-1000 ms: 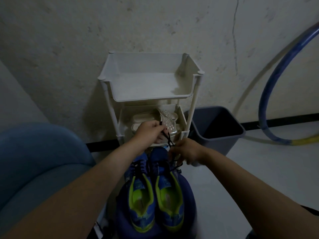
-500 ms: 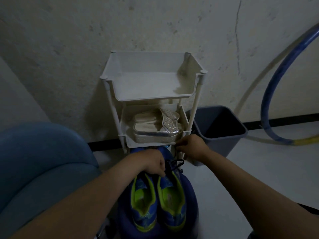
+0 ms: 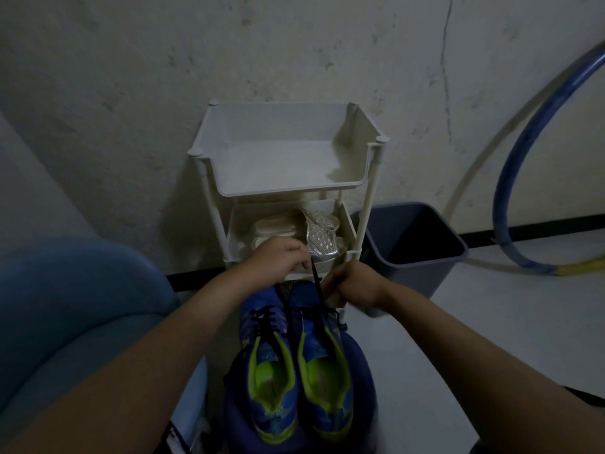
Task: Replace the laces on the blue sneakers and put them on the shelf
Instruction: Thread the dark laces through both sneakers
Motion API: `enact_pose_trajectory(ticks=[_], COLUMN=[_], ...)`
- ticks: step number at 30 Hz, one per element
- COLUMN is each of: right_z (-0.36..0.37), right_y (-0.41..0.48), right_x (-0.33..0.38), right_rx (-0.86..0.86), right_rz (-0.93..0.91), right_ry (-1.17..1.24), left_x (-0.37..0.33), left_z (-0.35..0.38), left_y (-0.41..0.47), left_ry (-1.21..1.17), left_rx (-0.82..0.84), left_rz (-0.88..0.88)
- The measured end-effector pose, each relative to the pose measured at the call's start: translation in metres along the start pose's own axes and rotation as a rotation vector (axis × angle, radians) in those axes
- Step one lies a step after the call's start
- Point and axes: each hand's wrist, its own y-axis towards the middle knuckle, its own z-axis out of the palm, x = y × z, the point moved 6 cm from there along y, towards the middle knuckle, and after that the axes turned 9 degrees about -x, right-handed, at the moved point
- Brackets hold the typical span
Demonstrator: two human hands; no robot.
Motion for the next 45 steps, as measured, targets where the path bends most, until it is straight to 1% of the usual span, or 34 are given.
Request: enact_pose_trajectory(ticks=[4, 6, 8, 10, 12, 13, 16, 21, 24, 29, 34, 36, 40, 42, 44, 45], right_z=[-0.001, 0.006, 0.02, 0.036, 0.043, 0.044, 0.039, 0.035, 0.037, 0.039, 0.032, 0.023, -0.006, -0.023, -0.039, -0.047], right_y=[-0.004, -0.004, -0.003, -0.001, 0.002, 0.003, 0.005, 0.01, 0.007, 0.007, -0.013, -0.016, -0.016, -0.015, -0.012, -0.011], right_x=[0.0, -0.004, -0.009, -0.017, -0.02, -0.021, -0.02, -0.031, -0.031, -0.029, 0.001, 0.014, 0.036, 0.041, 0.042, 0.039], right_rx=[0.037, 0.045, 0.082, 0.113, 0.07, 0.038, -0.042, -0.073, -0.024, 0.013, 0.144, 0.147, 0.031, -0.055, -0.178, -0.264], right_rz=[0.019, -0.008, -0.048, -0.081, -0.131, -0.141, -0.101, 0.091, 0.13, 0.158, 0.154, 0.132, 0.032, 0.031, 0.02, 0.014], right_ry=[0.04, -0.015, -0.111, -0.294, -0.481, -0.522, -0.544, -0.448, -0.414, -0.246, 0.151, 0.265, 0.73, 0.885, 0.904, 0.843], left_x=[0.0, -0.002, -0.005, -0.007, -0.008, -0.009, -0.007, -0.007, -0.008, -0.005, 0.003, 0.007, 0.011, 0.015, 0.019, 0.021], left_z=[-0.002, -0.002, -0.001, 0.001, 0.0, 0.0, -0.002, 0.002, 0.005, 0.007, 0.002, 0.0, -0.004, -0.006, -0.009, -0.01], left_y=[0.001, 0.0, -0.001, -0.002, -0.001, -0.001, 0.002, 0.003, 0.003, 0.004, 0.009, 0.011, 0.014, 0.015, 0.015, 0.014], left_ry=[0.026, 0.045, 0.067, 0.08, 0.09, 0.087, 0.081, 0.052, 0.041, 0.019, 0.049, 0.059, 0.117, 0.145, 0.173, 0.181], left_rx=[-0.026, -0.017, 0.0, 0.005, -0.004, -0.009, -0.039, -0.09, -0.119, -0.163, -0.208, -0.222, -0.258, -0.263, -0.275, -0.278], left_rz=[-0.011, 0.017, 0.049, 0.063, 0.072, 0.081, 0.087, 0.063, 0.049, 0.018, -0.006, -0.028, -0.065, -0.096, -0.132, -0.151])
